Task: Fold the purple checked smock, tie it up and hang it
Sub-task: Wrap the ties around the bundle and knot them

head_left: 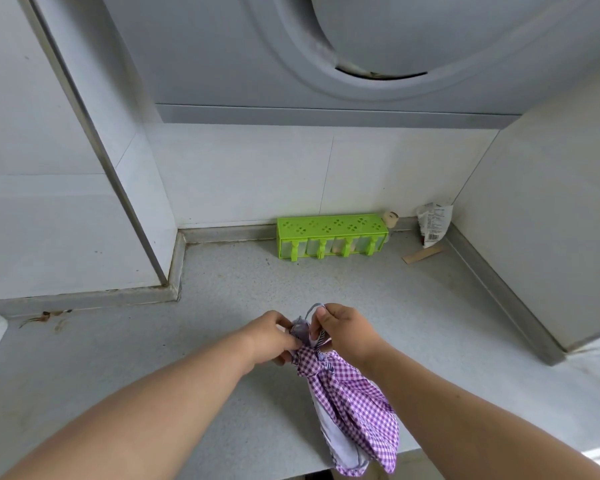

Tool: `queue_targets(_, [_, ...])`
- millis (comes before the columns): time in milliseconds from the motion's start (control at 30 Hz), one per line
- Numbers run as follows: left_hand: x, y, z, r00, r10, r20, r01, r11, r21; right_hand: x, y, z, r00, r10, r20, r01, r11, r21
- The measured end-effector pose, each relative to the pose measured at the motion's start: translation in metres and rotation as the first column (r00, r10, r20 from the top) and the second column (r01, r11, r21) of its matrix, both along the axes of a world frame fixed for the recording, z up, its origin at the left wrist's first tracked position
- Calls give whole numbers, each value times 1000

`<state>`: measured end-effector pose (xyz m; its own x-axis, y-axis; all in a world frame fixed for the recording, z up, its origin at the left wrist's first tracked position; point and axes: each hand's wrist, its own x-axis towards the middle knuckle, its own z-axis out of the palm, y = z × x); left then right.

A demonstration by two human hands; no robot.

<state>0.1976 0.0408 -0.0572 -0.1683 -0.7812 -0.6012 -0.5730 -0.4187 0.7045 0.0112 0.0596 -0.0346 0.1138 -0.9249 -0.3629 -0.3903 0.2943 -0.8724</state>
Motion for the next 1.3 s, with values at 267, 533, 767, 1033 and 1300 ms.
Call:
queue_targets(267, [-7, -4, -3, 947, -80, 311, 159, 959, -235, 2, 4, -1, 998, -54, -10, 54, 999, 7])
queue_targets(533, [4, -16, 28, 988, 104, -110, -117, 987, -113, -8, -3, 13, 990, -130, -52, 130, 991, -5])
queue_targets(767, [-4, -28, 85, 976, 32, -215, -68, 985, -160, -17, -20, 43, 991, -109, -75, 103, 991, -87])
queue_targets(1033, [-26, -35, 131, 981, -14, -193, -41, 959, -279, -38, -46, 65, 987, -93, -131, 62, 973, -223])
queue_targets(1300, [-54, -44, 154, 986, 23, -166, -71, 956, -284, -68, -66, 79, 999, 27, -23, -32, 970, -240])
